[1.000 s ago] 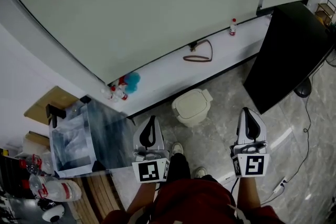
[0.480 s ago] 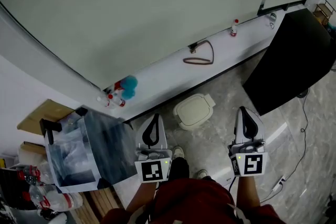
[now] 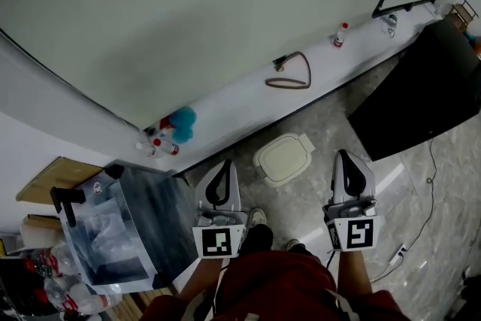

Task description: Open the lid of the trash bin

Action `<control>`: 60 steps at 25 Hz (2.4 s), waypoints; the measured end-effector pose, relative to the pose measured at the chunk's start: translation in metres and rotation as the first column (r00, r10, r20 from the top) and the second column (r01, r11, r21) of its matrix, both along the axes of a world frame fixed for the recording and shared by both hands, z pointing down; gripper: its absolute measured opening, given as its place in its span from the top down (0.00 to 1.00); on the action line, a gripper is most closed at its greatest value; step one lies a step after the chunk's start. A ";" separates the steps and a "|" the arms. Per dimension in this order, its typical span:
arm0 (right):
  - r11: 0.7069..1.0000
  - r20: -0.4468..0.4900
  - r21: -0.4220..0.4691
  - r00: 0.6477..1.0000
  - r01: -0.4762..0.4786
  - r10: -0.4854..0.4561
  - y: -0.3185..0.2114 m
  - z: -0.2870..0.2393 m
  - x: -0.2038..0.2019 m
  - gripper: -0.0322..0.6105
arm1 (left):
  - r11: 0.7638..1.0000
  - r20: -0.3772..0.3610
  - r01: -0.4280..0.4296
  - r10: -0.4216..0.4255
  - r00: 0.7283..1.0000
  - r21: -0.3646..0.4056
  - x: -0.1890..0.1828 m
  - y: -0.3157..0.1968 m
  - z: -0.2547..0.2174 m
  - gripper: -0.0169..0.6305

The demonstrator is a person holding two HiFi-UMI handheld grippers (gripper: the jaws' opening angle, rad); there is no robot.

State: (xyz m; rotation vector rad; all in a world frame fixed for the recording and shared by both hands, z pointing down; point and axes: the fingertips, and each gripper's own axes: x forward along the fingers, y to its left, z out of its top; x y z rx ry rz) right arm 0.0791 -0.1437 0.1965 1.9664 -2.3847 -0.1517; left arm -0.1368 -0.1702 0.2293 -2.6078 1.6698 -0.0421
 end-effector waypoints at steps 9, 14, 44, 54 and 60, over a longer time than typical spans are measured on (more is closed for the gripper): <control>0.999 -0.040 -0.041 0.999 -0.027 0.026 -0.022 0.024 -0.029 0.95 | 0.996 0.006 -0.060 0.061 0.998 -0.065 -0.011 -0.034 0.041 0.97; 0.992 -0.035 -0.122 0.999 -0.041 0.037 -0.024 0.056 -0.021 0.95 | 0.992 0.024 -0.072 0.074 0.997 -0.101 -0.002 -0.042 0.071 0.97; 0.832 0.040 -0.548 0.996 0.087 -0.078 0.004 0.361 -0.016 0.95 | 0.834 0.069 -0.110 0.175 0.982 -0.541 0.053 -0.010 0.403 0.97; 0.772 0.091 -0.622 0.991 0.132 -0.096 0.021 0.430 -0.035 0.95 | 0.774 0.104 -0.091 0.199 0.975 -0.627 0.057 -0.003 0.495 0.97; 0.731 0.100 -0.666 0.988 0.152 -0.115 0.029 0.458 -0.038 0.95 | 0.717 0.124 -0.088 0.239 0.963 -0.691 0.061 0.010 0.546 0.97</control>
